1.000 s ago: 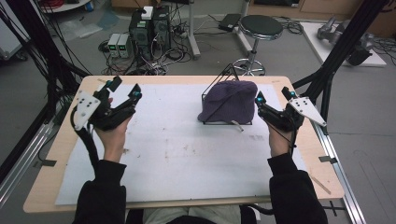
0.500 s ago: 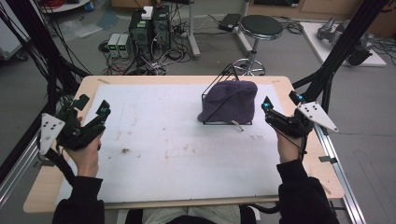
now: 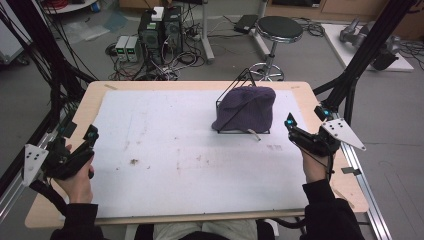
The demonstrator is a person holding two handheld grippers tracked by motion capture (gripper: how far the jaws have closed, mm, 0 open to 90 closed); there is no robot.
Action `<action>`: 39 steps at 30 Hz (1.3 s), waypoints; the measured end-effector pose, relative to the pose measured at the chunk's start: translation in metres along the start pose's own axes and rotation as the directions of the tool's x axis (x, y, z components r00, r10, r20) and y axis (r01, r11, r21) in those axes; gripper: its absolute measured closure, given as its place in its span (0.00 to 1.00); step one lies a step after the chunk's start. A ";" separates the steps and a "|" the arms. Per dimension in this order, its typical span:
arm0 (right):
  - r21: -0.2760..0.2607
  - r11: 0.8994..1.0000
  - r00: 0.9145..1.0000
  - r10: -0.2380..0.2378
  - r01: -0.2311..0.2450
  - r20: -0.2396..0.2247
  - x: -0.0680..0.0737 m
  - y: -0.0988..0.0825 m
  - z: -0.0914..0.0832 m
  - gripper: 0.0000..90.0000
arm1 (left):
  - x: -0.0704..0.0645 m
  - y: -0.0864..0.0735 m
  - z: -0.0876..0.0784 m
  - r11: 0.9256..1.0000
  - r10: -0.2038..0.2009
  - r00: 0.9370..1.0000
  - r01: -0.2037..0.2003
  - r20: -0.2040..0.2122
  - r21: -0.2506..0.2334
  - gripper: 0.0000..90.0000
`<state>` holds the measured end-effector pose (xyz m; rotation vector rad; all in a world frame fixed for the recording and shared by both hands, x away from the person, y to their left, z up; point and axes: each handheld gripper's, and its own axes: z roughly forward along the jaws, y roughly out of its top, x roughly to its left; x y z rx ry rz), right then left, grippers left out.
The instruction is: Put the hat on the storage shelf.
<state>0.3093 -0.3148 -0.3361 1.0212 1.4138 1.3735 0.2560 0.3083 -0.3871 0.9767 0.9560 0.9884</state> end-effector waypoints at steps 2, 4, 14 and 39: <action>-0.002 1.000 1.000 0.005 -0.005 0.003 -0.001 -0.004 -0.001 0.13 | 0.002 -0.001 -0.001 1.000 0.003 1.000 -0.003 -0.009 0.002 0.31; 0.000 1.000 1.000 0.013 -0.013 0.002 -0.001 -0.009 -0.003 0.13 | 0.003 -0.003 -0.002 1.000 0.006 1.000 -0.006 -0.016 -0.001 0.31; 0.006 0.998 0.998 0.054 -0.055 0.028 -0.007 -0.033 -0.013 0.13 | 0.000 -0.009 -0.003 1.000 0.031 0.999 -0.031 -0.020 0.005 0.31; 0.074 0.991 0.993 0.105 -0.109 0.048 -0.007 -0.089 -0.017 0.13 | -0.001 -0.044 -0.007 0.994 0.073 0.997 -0.071 -0.010 0.087 0.31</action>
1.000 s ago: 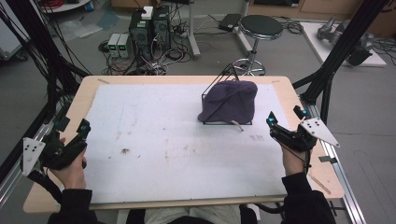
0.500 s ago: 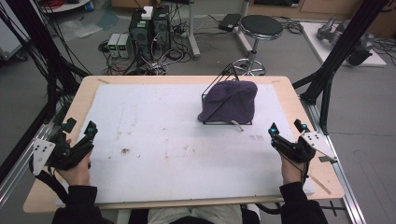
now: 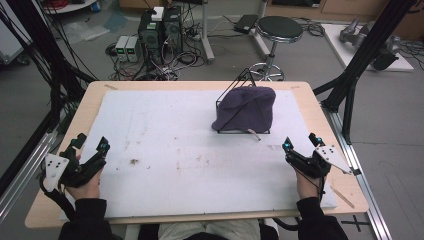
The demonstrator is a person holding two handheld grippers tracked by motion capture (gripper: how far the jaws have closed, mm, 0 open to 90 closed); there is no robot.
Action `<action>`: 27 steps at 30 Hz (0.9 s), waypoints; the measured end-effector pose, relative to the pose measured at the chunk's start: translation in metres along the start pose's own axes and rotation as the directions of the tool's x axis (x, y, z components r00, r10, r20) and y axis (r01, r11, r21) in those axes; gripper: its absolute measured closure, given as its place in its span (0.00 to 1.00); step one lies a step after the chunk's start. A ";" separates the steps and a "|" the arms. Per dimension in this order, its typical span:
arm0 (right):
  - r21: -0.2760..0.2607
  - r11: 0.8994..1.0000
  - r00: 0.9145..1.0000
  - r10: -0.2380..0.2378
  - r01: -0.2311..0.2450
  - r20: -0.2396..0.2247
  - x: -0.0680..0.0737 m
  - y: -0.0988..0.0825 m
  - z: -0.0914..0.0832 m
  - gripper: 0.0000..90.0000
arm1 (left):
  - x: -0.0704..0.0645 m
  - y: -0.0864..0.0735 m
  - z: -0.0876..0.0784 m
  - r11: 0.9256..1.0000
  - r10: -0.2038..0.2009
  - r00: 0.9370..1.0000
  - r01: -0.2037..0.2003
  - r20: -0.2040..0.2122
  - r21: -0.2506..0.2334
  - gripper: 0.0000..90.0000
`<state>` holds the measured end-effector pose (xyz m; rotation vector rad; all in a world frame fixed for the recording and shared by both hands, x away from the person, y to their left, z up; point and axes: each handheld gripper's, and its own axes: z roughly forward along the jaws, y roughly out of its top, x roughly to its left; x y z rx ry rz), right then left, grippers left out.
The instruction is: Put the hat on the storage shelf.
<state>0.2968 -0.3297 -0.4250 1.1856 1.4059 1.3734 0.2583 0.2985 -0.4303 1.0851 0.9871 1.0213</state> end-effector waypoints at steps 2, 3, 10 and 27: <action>0.012 1.000 1.000 0.012 -0.012 0.001 -0.001 -0.003 0.000 0.13 | 0.000 -0.003 -0.001 1.000 0.004 1.000 -0.004 0.010 0.003 0.31; 0.019 1.000 1.000 0.013 -0.013 0.003 -0.002 -0.005 0.000 0.13 | -0.001 -0.005 -0.002 1.000 0.017 1.000 -0.017 0.011 0.005 0.31; 0.066 0.997 0.999 -0.028 0.027 0.016 -0.002 -0.015 0.001 0.13 | -0.004 -0.014 -0.005 0.998 0.058 0.998 -0.059 0.015 0.037 0.31; 0.045 0.994 0.995 -0.100 0.100 0.003 0.006 -0.014 0.002 0.15 | -0.002 -0.016 -0.009 0.998 0.043 0.999 -0.044 0.023 0.043 0.31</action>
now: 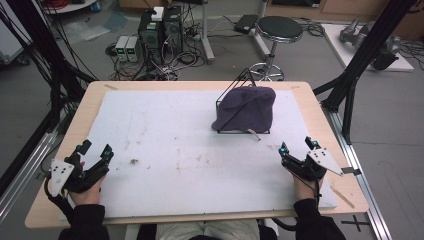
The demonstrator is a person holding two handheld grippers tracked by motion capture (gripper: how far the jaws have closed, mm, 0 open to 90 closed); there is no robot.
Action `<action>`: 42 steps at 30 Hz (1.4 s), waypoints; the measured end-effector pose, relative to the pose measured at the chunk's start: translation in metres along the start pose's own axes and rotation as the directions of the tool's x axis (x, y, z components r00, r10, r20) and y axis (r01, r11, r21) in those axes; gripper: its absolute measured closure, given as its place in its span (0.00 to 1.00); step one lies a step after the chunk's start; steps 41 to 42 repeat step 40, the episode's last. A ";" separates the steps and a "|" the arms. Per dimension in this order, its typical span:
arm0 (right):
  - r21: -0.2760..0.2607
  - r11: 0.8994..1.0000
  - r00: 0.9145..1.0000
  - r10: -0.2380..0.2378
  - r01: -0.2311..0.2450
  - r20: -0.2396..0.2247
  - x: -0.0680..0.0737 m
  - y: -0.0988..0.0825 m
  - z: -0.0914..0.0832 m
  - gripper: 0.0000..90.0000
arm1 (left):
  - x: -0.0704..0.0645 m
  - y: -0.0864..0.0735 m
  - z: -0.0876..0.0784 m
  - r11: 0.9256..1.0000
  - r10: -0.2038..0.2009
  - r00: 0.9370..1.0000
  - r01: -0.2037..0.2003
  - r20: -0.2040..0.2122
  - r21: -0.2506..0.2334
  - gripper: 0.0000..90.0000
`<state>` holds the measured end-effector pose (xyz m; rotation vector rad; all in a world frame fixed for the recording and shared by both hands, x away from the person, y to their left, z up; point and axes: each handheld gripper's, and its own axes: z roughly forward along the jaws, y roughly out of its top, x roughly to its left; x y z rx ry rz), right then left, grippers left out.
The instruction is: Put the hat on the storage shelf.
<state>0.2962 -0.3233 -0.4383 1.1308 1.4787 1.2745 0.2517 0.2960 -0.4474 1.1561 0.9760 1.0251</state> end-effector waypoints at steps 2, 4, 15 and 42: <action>-0.004 1.000 1.000 -0.002 0.002 -0.002 0.001 0.001 0.000 0.15 | -0.001 0.000 0.000 1.000 0.006 1.000 -0.006 0.005 0.003 0.31; -0.003 1.000 1.000 -0.005 0.005 -0.008 0.002 0.001 0.000 0.15 | -0.002 0.000 -0.001 1.000 0.004 1.000 -0.004 0.008 0.006 0.31; -0.002 1.000 1.000 -0.017 0.017 -0.023 0.004 0.001 0.001 0.15 | -0.001 -0.001 -0.001 1.000 -0.005 1.000 0.005 0.004 0.006 0.31; 0.015 1.000 0.999 -0.017 0.017 -0.047 0.003 0.000 0.004 0.15 | 0.000 -0.003 0.000 1.000 -0.022 1.000 0.022 0.015 0.016 0.31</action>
